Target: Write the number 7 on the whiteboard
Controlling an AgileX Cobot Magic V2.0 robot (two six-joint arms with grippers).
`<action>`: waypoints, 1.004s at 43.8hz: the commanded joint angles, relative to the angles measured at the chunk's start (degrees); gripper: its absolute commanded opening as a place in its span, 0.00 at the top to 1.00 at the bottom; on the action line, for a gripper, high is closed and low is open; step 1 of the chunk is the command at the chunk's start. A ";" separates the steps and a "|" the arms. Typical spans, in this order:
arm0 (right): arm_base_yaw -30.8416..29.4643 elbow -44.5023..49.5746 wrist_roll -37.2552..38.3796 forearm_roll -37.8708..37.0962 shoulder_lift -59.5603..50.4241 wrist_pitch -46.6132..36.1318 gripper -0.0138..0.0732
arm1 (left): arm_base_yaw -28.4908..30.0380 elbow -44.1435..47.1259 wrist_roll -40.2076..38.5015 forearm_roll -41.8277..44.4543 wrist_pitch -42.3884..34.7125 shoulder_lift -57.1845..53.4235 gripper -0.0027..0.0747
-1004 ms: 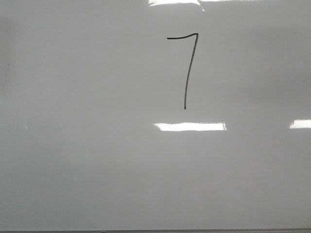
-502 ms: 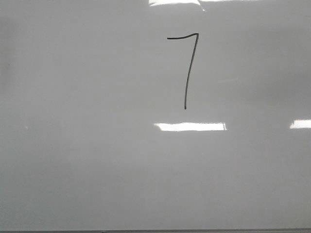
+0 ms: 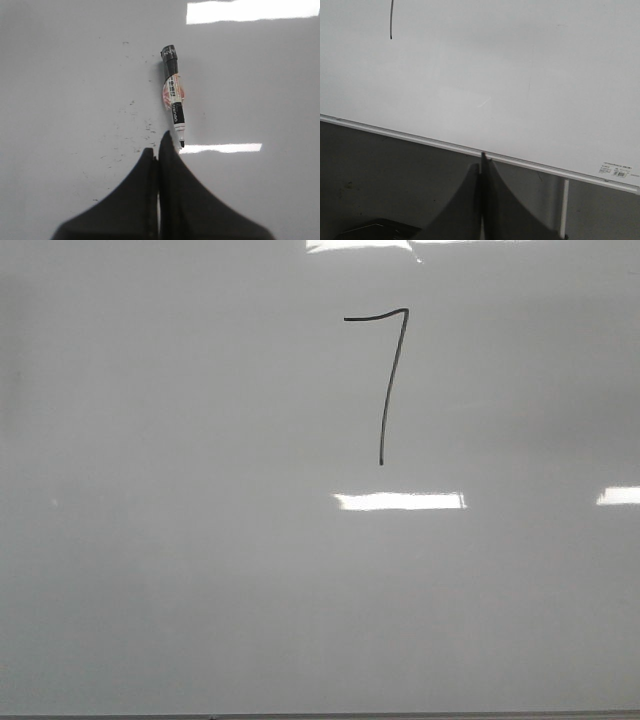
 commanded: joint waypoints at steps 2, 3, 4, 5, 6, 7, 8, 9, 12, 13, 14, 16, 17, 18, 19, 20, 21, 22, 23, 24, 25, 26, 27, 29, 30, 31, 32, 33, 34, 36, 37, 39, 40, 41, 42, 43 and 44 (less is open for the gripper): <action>-0.38 -1.15 -0.23 -0.70 0.23 -3.56 0.92 | -0.03 0.22 0.03 -0.50 -5.16 -0.83 0.99; -0.38 -1.15 -0.23 -0.70 0.23 -3.56 0.92 | -0.03 0.22 0.03 -0.50 -5.16 -0.83 0.99; -0.38 -1.03 -0.23 -0.70 0.03 -3.88 0.92 | -0.03 0.22 0.03 -0.50 -5.16 -0.83 0.99; -0.38 -0.75 -0.23 -0.70 -0.33 -4.04 0.92 | -0.03 0.22 0.03 -0.50 -5.16 -0.83 0.99; -0.38 -0.52 -0.23 -0.70 -1.21 -4.24 0.92 | -0.03 0.22 0.03 -0.50 -5.16 -0.83 0.99; -0.55 -0.12 -0.23 -0.70 -1.93 -4.51 0.92 | -0.03 0.22 0.03 -0.50 -5.16 -0.83 0.99; -0.82 0.57 -0.23 -0.70 -2.79 -5.06 0.92 | -0.03 0.22 0.03 -0.50 -5.16 -0.83 0.99; -0.98 1.31 -0.23 -0.76 -3.67 -5.93 0.92 | -0.03 0.22 0.03 -0.50 -5.16 -0.83 0.99; -2.19 4.95 -0.23 -0.83 -7.30 -11.13 0.92 | -0.03 0.22 0.03 -0.50 -5.16 -0.83 0.99; -2.61 6.41 -0.23 -0.83 -8.45 -13.07 0.92 | -0.03 0.22 0.03 -0.50 -5.16 -0.83 0.99; -3.20 8.01 -0.23 -0.76 -9.98 -15.14 0.92 | -0.03 0.22 0.03 -0.50 -5.16 -0.83 0.99; -4.18 11.56 -0.23 -0.76 -12.26 -20.98 0.92 | -0.03 0.22 0.03 -0.50 -5.16 -0.83 0.99; -4.69 13.48 -0.23 -0.76 -13.39 -22.72 0.92 | -0.03 0.22 0.03 -0.50 -5.16 -0.83 0.99; -5.42 16.13 -0.23 -0.76 -14.53 -26.18 0.92 | -0.03 0.22 0.03 -0.50 -5.16 -0.83 0.99; -5.81 18.16 -0.23 -0.76 -15.68 -28.76 0.92 | -0.03 0.22 0.03 -0.50 -5.16 -0.83 0.99; -6.53 20.18 -0.23 -0.76 -17.24 -31.43 0.92 | -0.03 0.22 0.03 -0.50 -5.16 -0.83 0.99; -7.05 22.21 -0.23 -0.76 -18.42 -34.07 0.92 | -0.03 0.22 0.03 -0.50 -5.16 -0.83 0.99; -7.55 24.17 -0.23 -0.76 -19.61 -36.60 0.92 | -0.03 0.22 0.03 -0.50 -5.16 -0.83 0.99; -8.07 26.77 -0.23 -0.76 -20.81 -39.71 0.92 | -0.03 0.22 0.03 -0.50 -5.16 -0.83 0.99; -8.54 28.02 -0.23 -0.76 -22.00 -41.90 0.92 | -0.03 0.22 0.03 -0.50 -5.16 -0.83 0.99; -8.99 29.87 -0.23 -0.76 -23.15 -43.29 0.92 | -0.03 0.22 0.03 -0.50 -5.16 -0.83 0.99; -9.52 32.26 -0.23 -0.71 -24.28 -45.83 0.92 | -0.03 0.22 0.03 -0.50 -5.16 -0.83 0.99; -9.76 33.90 -0.23 -0.71 -25.37 -47.56 0.92 | -0.03 0.22 0.03 -0.50 -5.16 -0.83 0.99; -10.66 36.97 -0.23 -0.71 -27.74 -50.62 0.92 | -0.03 0.22 0.03 -0.50 -5.16 -0.83 0.99; -11.02 38.34 -0.23 -0.71 -28.66 -51.96 0.92 | -0.03 0.22 0.03 -0.50 -5.16 -0.83 0.99; -11.35 39.64 -0.23 -0.71 -29.24 -53.23 0.92 | -0.03 0.22 0.03 -0.50 -5.16 -0.83 0.99; -11.67 40.90 -0.23 -0.71 -30.33 -54.74 0.92 | -0.03 0.22 0.03 -0.50 -5.16 -0.83 0.99; -11.94 42.07 -0.23 -0.71 -31.10 -55.44 0.92 | -0.03 0.22 0.03 -0.50 -5.16 -0.83 0.99; -12.24 43.15 -0.23 -0.71 -31.82 -56.40 0.92 | -0.03 0.22 0.03 -0.50 -5.16 -0.83 0.99; -12.75 45.55 -0.23 -0.71 -33.00 -58.38 0.92 | -0.03 0.22 0.03 -0.50 -5.16 -0.83 0.99; -13.07 46.49 -0.23 -0.71 -33.01 -59.38 0.92 | -0.03 0.22 0.03 -0.50 -5.16 -0.83 0.99; -13.29 48.12 -0.23 -0.71 -32.81 -61.13 0.92 | -0.03 0.22 0.03 -0.50 -5.16 -0.83 0.99; -13.35 48.88 -0.23 -0.71 -32.81 -62.10 0.92 | -0.03 0.22 0.03 -0.50 -5.16 -0.83 0.99; -13.34 49.62 -0.23 -0.71 -32.90 -62.67 0.92 | -0.03 0.22 0.03 -0.50 -5.16 -0.83 0.99; -13.34 50.61 -0.23 -0.71 -32.89 -63.96 0.92 | -0.03 0.22 0.03 -0.50 -5.16 -0.83 0.99; -13.34 51.27 -0.23 -0.71 -32.89 -64.95 0.92 | -0.03 0.22 0.03 -0.50 -5.16 -0.83 0.99; -13.34 51.21 -0.23 -0.71 -32.89 -64.49 0.92 | -0.03 0.22 0.03 -0.50 -5.16 -0.83 0.99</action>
